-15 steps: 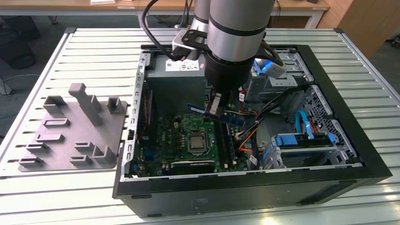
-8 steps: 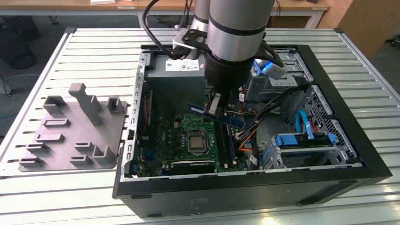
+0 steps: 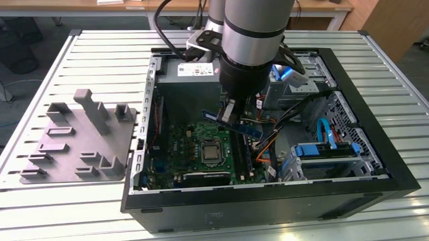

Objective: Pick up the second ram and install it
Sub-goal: 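Insert the second ram into the second slot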

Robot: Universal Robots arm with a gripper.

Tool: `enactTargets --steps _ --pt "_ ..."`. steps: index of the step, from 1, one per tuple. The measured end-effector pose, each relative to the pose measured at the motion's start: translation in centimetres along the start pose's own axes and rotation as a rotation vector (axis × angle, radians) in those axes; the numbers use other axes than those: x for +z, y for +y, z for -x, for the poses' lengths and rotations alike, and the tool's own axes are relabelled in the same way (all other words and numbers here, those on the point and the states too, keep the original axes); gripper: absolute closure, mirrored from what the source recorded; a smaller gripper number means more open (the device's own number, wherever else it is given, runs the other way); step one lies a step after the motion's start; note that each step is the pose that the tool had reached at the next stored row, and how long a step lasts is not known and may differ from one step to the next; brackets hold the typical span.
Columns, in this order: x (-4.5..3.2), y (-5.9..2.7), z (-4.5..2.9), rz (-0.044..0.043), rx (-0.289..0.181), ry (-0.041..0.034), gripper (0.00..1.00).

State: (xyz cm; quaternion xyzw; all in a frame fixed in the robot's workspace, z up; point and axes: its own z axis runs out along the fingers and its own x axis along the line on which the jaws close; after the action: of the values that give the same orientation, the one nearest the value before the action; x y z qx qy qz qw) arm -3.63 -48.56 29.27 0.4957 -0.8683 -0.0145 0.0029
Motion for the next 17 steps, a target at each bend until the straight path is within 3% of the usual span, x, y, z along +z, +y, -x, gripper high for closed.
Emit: enactTargets --steps 8,17 --pt "0.00 0.00 0.00 -0.0034 0.051 0.0037 0.86" --pt "0.00 0.00 0.00 -0.0043 0.114 0.0027 0.86"
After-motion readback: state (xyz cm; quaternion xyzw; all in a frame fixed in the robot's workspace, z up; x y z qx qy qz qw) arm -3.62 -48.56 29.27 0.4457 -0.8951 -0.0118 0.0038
